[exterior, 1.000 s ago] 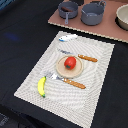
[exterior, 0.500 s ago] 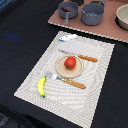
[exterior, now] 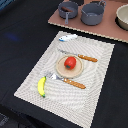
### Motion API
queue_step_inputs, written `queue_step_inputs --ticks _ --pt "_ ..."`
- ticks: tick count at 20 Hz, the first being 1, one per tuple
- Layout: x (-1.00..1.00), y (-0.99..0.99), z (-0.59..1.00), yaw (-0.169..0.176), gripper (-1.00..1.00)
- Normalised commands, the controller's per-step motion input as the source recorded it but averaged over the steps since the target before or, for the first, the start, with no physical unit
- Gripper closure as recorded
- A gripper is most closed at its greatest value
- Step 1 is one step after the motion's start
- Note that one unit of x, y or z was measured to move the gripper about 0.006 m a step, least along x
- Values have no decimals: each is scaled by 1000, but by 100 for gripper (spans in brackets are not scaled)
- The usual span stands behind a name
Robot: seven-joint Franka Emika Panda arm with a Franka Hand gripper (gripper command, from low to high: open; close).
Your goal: Interact with the objects in diverse but meaningful ways.
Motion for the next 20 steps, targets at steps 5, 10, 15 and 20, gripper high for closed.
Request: queue_step_inputs --ticks 5,10,15,20 --pt "757 -665 134 0 -100" --pt "743 -673 118 0 -100" --pt "721 -678 50 0 -100" --pt "582 -783 -63 39 -100"
